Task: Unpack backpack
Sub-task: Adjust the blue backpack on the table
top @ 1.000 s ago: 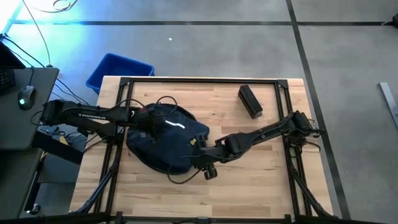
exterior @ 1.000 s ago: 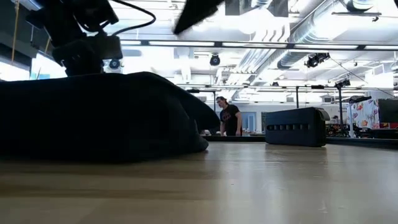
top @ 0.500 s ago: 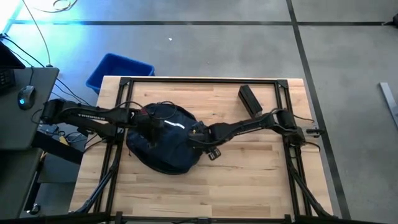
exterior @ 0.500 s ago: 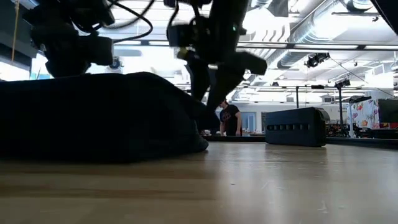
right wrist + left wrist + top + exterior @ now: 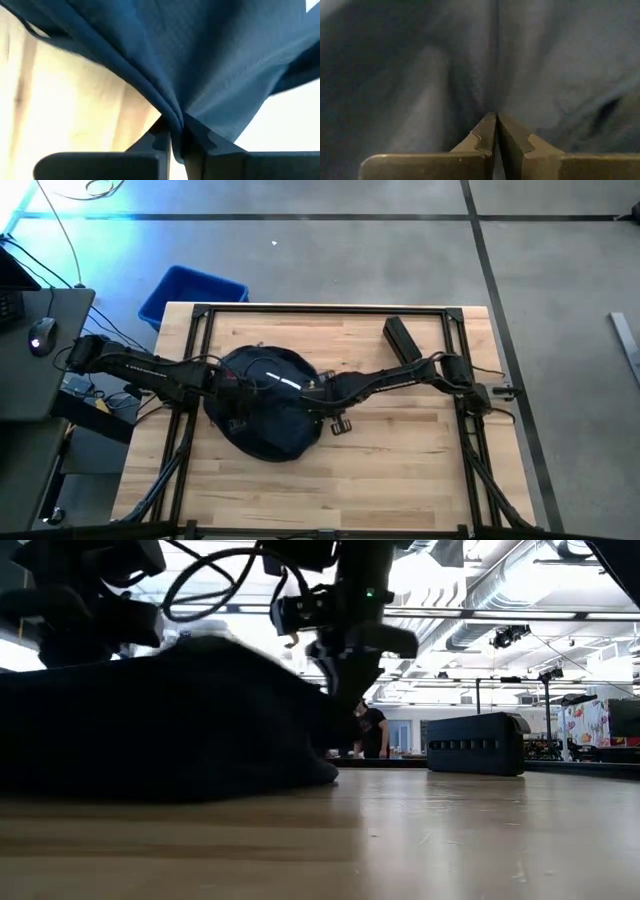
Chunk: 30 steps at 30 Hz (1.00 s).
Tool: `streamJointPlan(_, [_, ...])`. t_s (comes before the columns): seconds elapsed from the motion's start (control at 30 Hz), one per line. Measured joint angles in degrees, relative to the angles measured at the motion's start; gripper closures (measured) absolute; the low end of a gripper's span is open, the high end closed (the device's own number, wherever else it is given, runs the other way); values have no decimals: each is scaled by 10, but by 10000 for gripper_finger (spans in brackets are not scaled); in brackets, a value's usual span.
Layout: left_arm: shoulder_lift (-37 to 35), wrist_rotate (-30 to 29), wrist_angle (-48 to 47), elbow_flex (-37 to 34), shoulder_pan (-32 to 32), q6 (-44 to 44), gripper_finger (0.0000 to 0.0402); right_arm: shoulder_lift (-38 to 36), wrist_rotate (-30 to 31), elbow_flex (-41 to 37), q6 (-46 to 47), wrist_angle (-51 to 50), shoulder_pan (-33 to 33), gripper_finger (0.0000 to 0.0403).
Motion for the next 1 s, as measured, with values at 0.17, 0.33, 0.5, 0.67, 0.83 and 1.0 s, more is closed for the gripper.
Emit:
streamJointPlan(0.17, [0, -44, 55, -5, 17, 27, 402, -3, -18, -1, 138, -70, 42, 402])
streamJointPlan(0.33, [0, -45, 103, 0, 31, 57, 402, -46, -94, -2, 294, -77, 106, 403])
streamJointPlan(0.5, [0, -55, 112, 31, 38, 90, 402, -109, -139, 33, 436, -72, 142, 403])
streamJointPlan(0.67, [0, -52, 113, 66, 38, 131, 402, -132, -30, 125, 487, -93, 115, 403])
streamJointPlan(0.83, [0, -50, 112, 91, 38, 150, 402, -131, 68, 161, 396, -133, 31, 403])
streamJointPlan(1.0, [0, -28, 113, 102, 36, 150, 402, -130, 151, 161, 340, -166, -87, 403])
